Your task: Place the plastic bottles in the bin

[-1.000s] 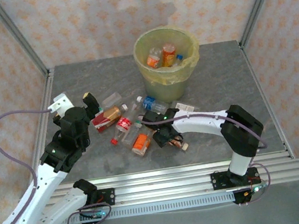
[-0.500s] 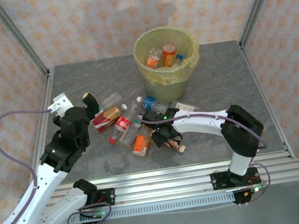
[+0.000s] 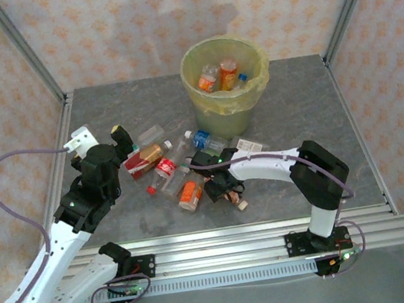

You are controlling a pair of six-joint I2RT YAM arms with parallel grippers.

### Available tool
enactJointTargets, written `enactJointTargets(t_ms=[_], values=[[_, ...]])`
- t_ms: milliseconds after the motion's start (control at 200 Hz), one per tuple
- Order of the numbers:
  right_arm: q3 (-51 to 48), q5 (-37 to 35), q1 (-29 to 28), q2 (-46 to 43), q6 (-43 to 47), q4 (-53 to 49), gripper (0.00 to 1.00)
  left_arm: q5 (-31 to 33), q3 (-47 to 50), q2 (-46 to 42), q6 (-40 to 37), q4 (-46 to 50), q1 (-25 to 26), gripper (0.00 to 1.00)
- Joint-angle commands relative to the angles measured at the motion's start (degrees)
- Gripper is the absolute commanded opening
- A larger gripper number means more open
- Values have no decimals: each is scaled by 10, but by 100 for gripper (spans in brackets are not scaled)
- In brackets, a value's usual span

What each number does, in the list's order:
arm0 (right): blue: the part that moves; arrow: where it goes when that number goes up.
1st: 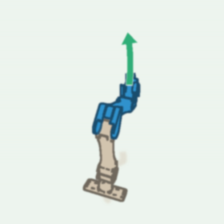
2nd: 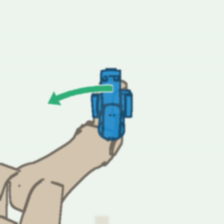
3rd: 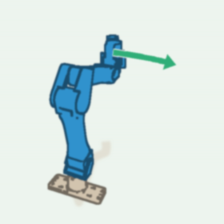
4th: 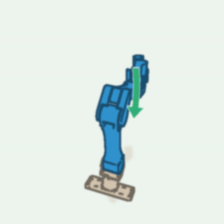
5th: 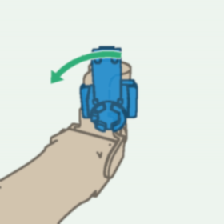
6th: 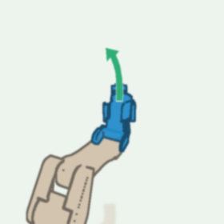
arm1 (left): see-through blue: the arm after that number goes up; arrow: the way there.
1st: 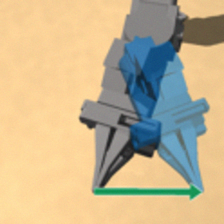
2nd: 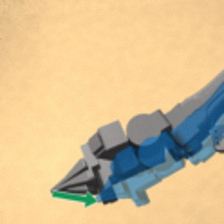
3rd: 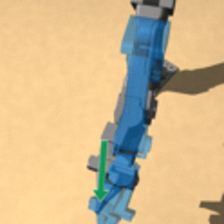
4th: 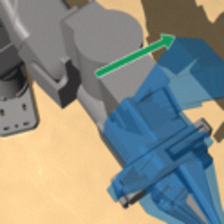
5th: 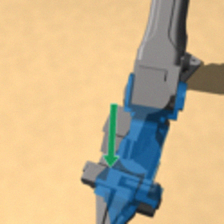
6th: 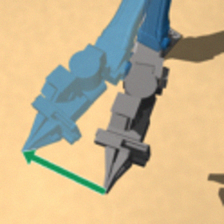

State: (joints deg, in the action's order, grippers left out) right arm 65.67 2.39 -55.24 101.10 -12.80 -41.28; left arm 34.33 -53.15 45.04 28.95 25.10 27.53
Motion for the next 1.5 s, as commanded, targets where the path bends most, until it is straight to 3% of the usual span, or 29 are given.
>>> enactJointTargets(t_ms=[0,305,540,881,1011,1176,1491], values=[[5,-16,-4,9,13,5,72,1,5,1,13,17,-7,100],[-1,-28,-2,21,20,19,78,-2,5,1,13,15,-9,100],[4,-38,-1,8,22,4,63,-5,1,5,14,17,-10,100],[28,-76,-2,-94,17,-50,41,-8,0,8,14,16,-11,100],[64,-104,-2,-133,25,-85,36,-12,-4,8,13,20,-12,100],[144,-171,3,-172,48,-98,36,-15,-4,8,13,18,-12,100],[337,-229,56,-183,183,21,36,-34,-18,26,13,13,-12,100]])
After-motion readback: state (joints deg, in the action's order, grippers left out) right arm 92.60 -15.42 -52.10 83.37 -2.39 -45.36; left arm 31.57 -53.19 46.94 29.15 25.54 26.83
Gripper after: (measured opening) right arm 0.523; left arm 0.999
